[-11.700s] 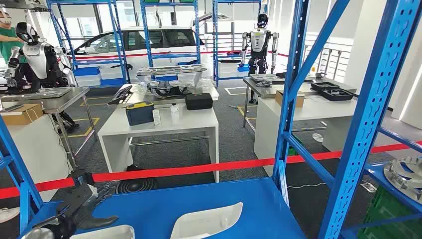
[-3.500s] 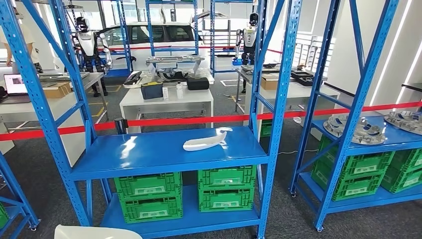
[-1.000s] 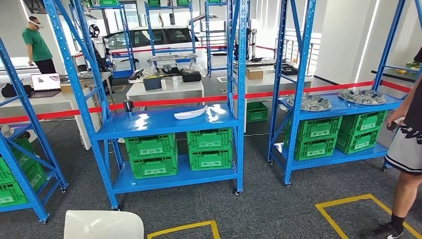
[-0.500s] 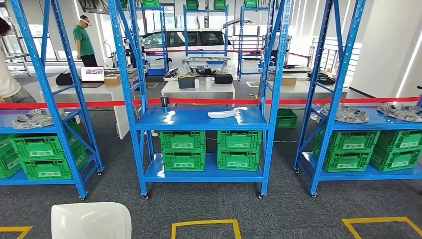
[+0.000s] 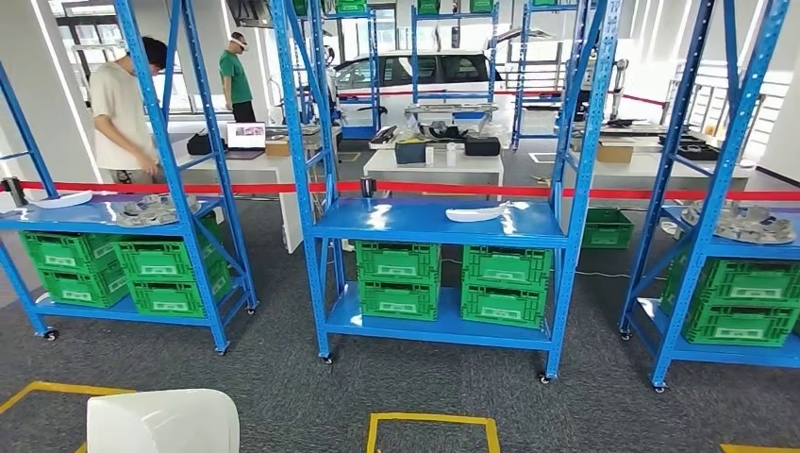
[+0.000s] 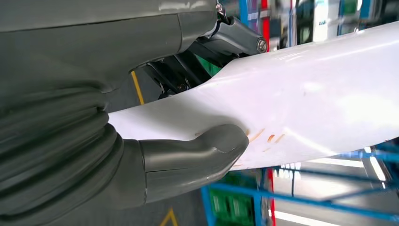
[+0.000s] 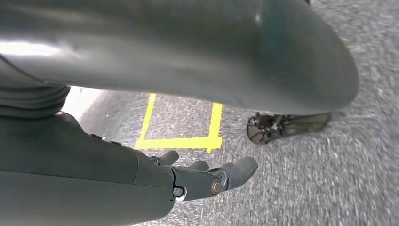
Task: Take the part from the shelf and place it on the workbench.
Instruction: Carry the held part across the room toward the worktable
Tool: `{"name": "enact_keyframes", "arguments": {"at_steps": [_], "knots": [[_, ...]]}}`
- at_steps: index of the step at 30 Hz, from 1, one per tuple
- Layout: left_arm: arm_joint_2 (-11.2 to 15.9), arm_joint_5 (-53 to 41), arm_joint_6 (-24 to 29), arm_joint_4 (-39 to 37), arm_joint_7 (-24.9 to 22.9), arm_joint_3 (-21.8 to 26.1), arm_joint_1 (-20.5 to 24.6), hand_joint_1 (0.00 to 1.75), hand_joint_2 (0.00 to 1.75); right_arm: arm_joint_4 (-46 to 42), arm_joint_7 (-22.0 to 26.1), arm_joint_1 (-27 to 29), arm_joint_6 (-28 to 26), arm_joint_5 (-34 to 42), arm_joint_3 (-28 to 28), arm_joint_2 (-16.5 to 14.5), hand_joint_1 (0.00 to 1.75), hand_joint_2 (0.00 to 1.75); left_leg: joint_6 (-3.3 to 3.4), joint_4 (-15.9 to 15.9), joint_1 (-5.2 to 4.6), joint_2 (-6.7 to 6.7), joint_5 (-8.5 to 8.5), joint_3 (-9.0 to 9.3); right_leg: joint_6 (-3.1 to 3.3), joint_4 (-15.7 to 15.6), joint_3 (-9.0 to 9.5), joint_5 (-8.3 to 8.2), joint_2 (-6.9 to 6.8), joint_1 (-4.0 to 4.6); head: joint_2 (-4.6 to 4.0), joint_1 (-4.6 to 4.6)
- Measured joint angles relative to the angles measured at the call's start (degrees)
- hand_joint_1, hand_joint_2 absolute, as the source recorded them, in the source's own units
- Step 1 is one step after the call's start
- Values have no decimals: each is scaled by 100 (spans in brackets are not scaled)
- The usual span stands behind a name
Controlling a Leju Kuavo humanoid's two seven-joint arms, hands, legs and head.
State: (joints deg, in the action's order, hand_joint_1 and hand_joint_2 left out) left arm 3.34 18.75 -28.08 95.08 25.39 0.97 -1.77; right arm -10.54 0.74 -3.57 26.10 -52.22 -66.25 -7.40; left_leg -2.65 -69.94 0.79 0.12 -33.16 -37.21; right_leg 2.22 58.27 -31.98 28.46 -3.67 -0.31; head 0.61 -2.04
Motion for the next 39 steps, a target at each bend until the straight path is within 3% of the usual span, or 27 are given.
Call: {"name": "enact_keyframes", "arguments": {"at_steps": [2, 4, 6, 8, 10, 12, 13, 14, 15, 16, 18, 20, 22, 23, 25, 27, 29, 30, 31, 33, 35, 37, 39], "knots": [[4, -235, 223, 100, 206, 74, 8, 175, 175, 0, 16, -5, 0, 2, 0, -4, 0, 0, -1, 765, 8, 228, 334, 391, -46, 21, 11, 19, -125, 1, 0, 1], [8, -333, 372, 229, 352, 180, 15, 175, 175, 0, 50, -6, 0, 7, 0, -5, 0, 0, 63, 1165, -20, 361, 450, 568, -121, 37, 26, 34, -229, 11, 0, 4], [8, -407, 495, 351, 435, 303, 1, 175, 175, 0, 30, -15, -1, 4, 0, -8, 0, 0, 153, 1187, -51, 251, 464, 536, -198, 28, 50, 37, -333, 4, 0, 6], [-9, -477, 651, 499, 499, 475, -12, 175, 175, 0, -35, -31, -1, -17, 0, -14, 0, 0, 229, 1215, -45, 125, 503, 546, -277, 135, 27, 122, -196, -15, 0, 9], [-33, -473, 787, 635, 552, 649, -7, 175, 175, 0, -71, -27, 6, -39, 0, -17, 0, 0, 288, 1235, -35, 19, 541, 560, -314, 606, -176, 408, 137, -17, 0, 13], [-58, -418, 898, 744, 643, 797, -45, 175, 175, 0, -70, 2, 18, -47, 0, -17, 0, 0, 321, 1229, -53, -108, 554, 537, -292, 1412, -556, 786, 311, -8, 0, 14], [-72, -396, 946, 794, 693, 864, -81, 175, 175, 0, -69, 18, 24, -49, 0, -17, 0, 0, 330, 1221, -61, -185, 557, 528, -276, 1717, -706, 879, 337, -8, 0, 14], [-85, -382, 985, 835, 733, 923, -115, 175, 175, 0, -68, 29, 19, -50, 0, -16, 0, 0, 333, 1212, -64, -268, 558, 522, -260, 1854, -780, 868, 349, -8, 0, 14], [-94, -379, 1006, 865, 755, 970, -138, 175, 175, 0, -67, 35, 12, -51, 0, -16, 0, 0, 331, 1201, -64, -349, 559, 518, -246, 1751, -742, 741, 358, -11, 0, 14], [-101, -378, 1021, 889, 767, 1012, -154, 175, 175, 0, -65, 33, 6, -52, 0, -16, 0, 0, 324, 1186, -62, -431, 556, 518, -232, 1430, -598, 527, 395, -17, 0, 14], [-116, -379, 1076, 944, 791, 1088, -181, 175, 175, 0, -67, 24, -1, -67, 0, -14, 0, 0, 280, 1129, -61, -578, 536, 489, -214, 632, -239, 169, 643, -39, 0, 14], [-138, -379, 1203, 1009, 832, 1149, -224, 175, 175, 0, -67, 19, 3, -104, 3, -13, 0, 0, 203, 1084, -56, -712, 522, 425, -202, 224, -62, 80, 809, -41, 0, 10], [-150, -379, 1341, 1079, 892, 1203, -310, 175, 175, 0, -48, 17, 4, -140, 6, -14, 0, 0, 121, 1087, -35, -837, 533, 375, -149, 178, -43, 94, 692, -29, 0, 9], [-152, -384, 1411, 1120, 947, 1239, -370, 175, 175, 0, -39, 17, 2, -159, 8, -13, 0, 0, 91, 1064, -33, -800, 518, 350, -108, 156, -30, 85, 618, -30, 0, 6], [-152, -411, 1568, 1209, 1086, 1319, -455, 175, 175, 0, -25, 25, -7, -217, 18, -8, 0, 0, 42, 750, -44, -504, 314, 206, -31, 111, -17, 63, 459, -41, 0, -8], [-158, -460, 1756, 1292, 1220, 1385, -509, 175, 175, 0, 2, 42, -9, -275, 35, 2, 0, 0, 2, 73, -43, -169, -61, -114, 11, 104, -18, 71, 291, -18, 0, -20], [-173, -503, 1957, 1409, 1300, 1454, -613, 175, 175, 0, 35, 51, -9, -329, 50, 9, 0, 0, -23, -401, -27, -67, -223, -322, 21, 106, -20, 85, 117, 0, 0, -21], [-183, -517, 2048, 1490, 1321, 1496, -674, 175, 175, 0, 39, 50, -9, -355, 60, 11, 0, 0, -24, -352, -23, -43, -147, -281, 18, 106, -16, 92, 34, 4, 0, -21], [-193, -521, 2125, 1575, 1333, 1533, -723, 175, 175, 0, 35, 49, -9, -379, 73, 13, 0, 0, -18, -91, -23, -1, 11, -134, 8, 106, -6, 101, -43, 5, 0, -21], [-213, -524, 2212, 1725, 1346, 1594, -783, 175, 175, 0, 19, 46, -9, -408, 103, 13, 0, 0, 30, 686, -44, 298, 332, 295, -31, 109, 33, 130, -194, 25, 0, -20], [-234, -530, 2258, 1835, 1368, 1632, -817, 175, 175, 0, -6, 39, -9, -423, 135, 14, 0, 0, 105, 1097, -82, 528, 447, 500, -90, 108, 81, 159, -329, 40, 0, -16], [-258, -550, 2281, 1935, 1411, 1680, -842, 175, 175, 0, -32, 21, -9, -433, 166, 15, 0, 0, 176, 1131, -105, 426, 459, 480, -154, 88, 135, 176, -472, 34, 0, -13], [-283, -597, 2281, 2032, 1450, 1733, -873, 175, 175, 0, -40, 0, -9, -427, 180, 15, 0, 0, 233, 1187, -80, 285, 501, 524, -226, 102, 173, 214, -481, 15, 0, -9]]}}
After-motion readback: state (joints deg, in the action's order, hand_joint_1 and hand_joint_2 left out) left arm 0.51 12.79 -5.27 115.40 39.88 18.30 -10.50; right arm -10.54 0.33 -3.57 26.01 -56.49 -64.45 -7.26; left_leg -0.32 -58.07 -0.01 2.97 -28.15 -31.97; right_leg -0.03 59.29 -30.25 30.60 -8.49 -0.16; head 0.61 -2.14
